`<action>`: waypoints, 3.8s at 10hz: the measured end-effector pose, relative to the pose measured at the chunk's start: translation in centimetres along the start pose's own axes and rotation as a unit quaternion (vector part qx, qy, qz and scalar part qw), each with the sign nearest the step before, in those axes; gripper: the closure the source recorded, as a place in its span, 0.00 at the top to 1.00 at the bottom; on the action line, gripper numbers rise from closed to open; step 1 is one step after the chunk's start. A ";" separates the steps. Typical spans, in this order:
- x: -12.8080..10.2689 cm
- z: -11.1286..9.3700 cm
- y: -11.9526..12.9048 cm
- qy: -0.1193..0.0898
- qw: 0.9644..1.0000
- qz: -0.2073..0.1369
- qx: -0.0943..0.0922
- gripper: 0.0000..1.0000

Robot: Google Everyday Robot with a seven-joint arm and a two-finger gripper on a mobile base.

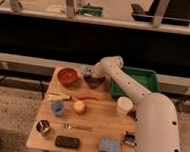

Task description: Wipe purple bowl with towel

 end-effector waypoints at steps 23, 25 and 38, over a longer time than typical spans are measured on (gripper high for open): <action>4.9 -5.7 5.8 0.068 0.998 0.006 -0.014 0.03; 5.1 -5.0 5.6 0.070 0.997 0.008 -0.016 0.03; 1.1 -2.6 3.8 0.037 0.999 -0.010 -0.010 0.03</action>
